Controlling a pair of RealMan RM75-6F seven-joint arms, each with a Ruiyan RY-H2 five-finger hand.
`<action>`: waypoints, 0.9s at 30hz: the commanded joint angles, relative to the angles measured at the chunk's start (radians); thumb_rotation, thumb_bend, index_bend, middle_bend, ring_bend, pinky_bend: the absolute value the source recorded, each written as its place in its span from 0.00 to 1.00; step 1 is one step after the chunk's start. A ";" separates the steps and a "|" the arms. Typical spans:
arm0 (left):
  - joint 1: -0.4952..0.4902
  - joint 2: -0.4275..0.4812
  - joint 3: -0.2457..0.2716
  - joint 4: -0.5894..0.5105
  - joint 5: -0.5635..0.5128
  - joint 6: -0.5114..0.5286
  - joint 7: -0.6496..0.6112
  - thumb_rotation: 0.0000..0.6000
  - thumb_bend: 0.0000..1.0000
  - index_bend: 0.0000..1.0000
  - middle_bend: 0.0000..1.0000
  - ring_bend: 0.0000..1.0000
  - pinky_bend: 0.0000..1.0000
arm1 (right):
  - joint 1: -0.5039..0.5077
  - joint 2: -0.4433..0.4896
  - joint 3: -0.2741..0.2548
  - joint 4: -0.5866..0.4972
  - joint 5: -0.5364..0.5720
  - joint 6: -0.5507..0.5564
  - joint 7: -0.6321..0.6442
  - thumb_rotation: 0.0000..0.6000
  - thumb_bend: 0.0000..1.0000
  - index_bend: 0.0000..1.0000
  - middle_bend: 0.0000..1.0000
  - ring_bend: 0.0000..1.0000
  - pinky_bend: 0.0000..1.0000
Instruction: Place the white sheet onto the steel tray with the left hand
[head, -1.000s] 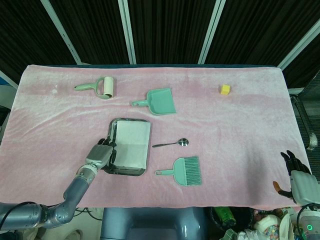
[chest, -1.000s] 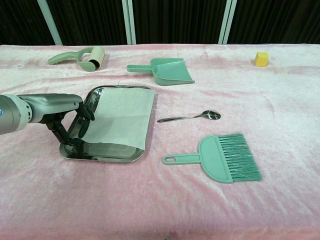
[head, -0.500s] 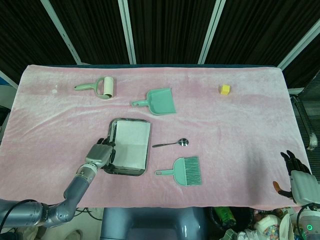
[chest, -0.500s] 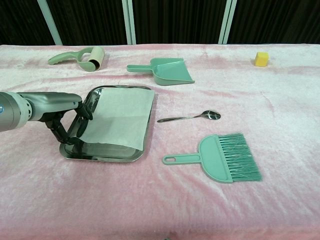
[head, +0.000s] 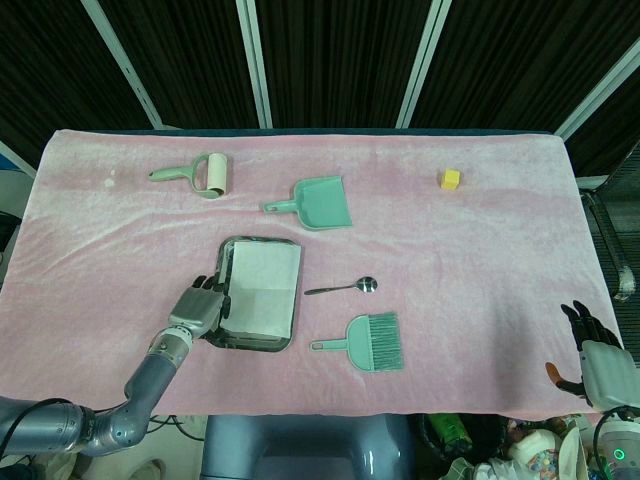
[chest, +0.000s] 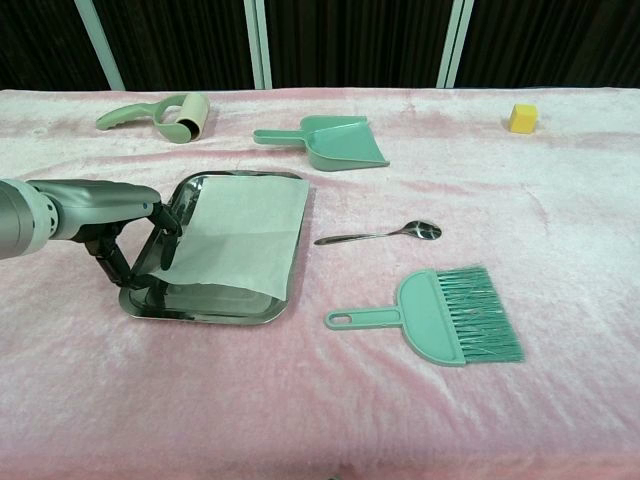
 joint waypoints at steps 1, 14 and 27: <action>-0.004 0.009 0.002 -0.009 0.005 0.001 0.001 1.00 0.36 0.44 0.14 0.00 0.00 | 0.000 0.000 0.000 0.000 0.001 -0.001 0.000 1.00 0.24 0.00 0.01 0.09 0.15; -0.057 0.118 0.033 -0.089 -0.036 -0.052 0.042 1.00 0.36 0.38 0.12 0.00 0.00 | 0.002 0.001 0.000 -0.002 0.005 -0.004 0.000 1.00 0.24 0.00 0.01 0.09 0.15; 0.036 0.032 -0.029 0.052 0.348 -0.022 -0.254 1.00 0.36 0.38 0.12 0.00 0.00 | 0.001 0.002 0.001 -0.002 0.006 -0.004 0.003 1.00 0.24 0.00 0.01 0.09 0.15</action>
